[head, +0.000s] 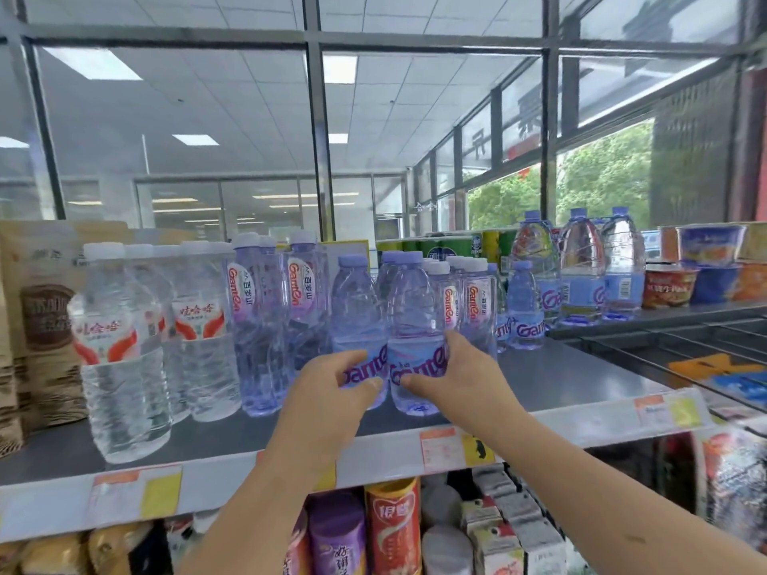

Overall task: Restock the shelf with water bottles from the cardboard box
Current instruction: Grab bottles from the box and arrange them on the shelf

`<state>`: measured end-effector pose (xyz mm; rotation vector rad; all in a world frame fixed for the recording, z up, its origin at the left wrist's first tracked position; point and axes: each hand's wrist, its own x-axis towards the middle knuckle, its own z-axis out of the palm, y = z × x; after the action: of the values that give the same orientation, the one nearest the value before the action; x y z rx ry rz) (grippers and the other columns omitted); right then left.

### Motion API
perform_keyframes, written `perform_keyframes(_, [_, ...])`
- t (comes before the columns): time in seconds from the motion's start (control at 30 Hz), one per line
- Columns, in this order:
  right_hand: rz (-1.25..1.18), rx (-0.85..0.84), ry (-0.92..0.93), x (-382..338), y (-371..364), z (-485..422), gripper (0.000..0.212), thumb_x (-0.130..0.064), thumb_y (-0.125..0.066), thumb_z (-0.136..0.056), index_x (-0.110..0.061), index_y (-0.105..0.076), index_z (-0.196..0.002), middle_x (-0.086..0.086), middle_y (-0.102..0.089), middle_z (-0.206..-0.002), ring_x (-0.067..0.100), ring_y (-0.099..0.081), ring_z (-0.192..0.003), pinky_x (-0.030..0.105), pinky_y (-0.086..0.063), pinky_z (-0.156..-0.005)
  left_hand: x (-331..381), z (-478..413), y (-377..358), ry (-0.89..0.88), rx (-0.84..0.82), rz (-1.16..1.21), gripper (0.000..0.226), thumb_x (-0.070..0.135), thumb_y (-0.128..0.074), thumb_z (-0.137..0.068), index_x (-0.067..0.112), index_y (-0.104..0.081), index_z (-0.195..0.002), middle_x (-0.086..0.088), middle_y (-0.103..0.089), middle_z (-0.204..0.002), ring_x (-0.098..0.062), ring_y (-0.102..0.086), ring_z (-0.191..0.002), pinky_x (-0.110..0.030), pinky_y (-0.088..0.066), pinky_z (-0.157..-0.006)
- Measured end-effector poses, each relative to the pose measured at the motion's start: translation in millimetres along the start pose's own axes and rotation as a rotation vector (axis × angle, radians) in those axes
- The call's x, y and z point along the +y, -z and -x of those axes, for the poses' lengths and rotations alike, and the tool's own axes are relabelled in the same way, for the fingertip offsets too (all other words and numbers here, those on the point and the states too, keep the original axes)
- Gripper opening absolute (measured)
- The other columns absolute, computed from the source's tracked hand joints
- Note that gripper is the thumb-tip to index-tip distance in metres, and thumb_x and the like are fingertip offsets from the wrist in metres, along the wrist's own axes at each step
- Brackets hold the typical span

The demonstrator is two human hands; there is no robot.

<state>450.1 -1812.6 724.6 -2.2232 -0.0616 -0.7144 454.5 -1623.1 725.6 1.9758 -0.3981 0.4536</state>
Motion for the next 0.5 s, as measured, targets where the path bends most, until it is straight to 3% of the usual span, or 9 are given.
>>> perform_keyframes(0.13, [0.017, 0.048, -0.029, -1, -3, -3, 0.056, -0.039, -0.082, -0.072, -0.027, -0.041, -0.108, -0.006, -0.065, -0.098, 0.015, -0.065, -0.088, 0.029, -0.054, -0.071, -5, -8, -3, -0.021, 0.035, -0.065, 0.043, 0.028, -0.071, -0.088, 0.025, -0.062, -0.13, 0.001, -0.06, -0.128, -0.012, -0.06, -0.111, -0.037, -0.048, -0.101])
perform_keyframes(0.27, [0.063, 0.092, -0.059, -4, -8, -10, 0.057, -0.039, -0.084, -0.072, -0.025, -0.038, -0.102, -0.005, -0.06, -0.09, 0.016, -0.062, -0.08, 0.022, -0.047, -0.057, -7, -11, -7, -0.051, 0.036, -0.091, 0.042, 0.027, -0.071, -0.088, 0.025, -0.062, -0.13, 0.001, -0.052, -0.132, -0.01, -0.06, -0.106, -0.025, -0.046, -0.091])
perform_keyframes(0.4, [0.124, 0.099, -0.066, -4, -11, -17, 0.057, -0.042, -0.084, -0.072, -0.019, -0.043, -0.105, 0.003, -0.067, -0.098, 0.023, -0.066, -0.089, 0.036, -0.056, -0.072, -8, -10, -8, -0.049, 0.041, -0.12, 0.04, 0.029, -0.07, -0.088, 0.029, -0.064, -0.128, 0.001, -0.047, -0.133, -0.014, -0.057, -0.111, -0.026, -0.044, -0.092])
perform_keyframes(0.5, [0.126, 0.084, -0.069, -3, -12, -18, 0.056, -0.044, -0.083, -0.072, -0.019, -0.043, -0.104, 0.001, -0.067, -0.098, 0.021, -0.066, -0.087, 0.032, -0.054, -0.068, -8, -8, -8, -0.048, 0.04, -0.104, 0.039, 0.027, -0.07, -0.088, 0.03, -0.064, -0.127, 0.003, -0.045, -0.133, -0.013, -0.056, -0.112, -0.025, -0.043, -0.093])
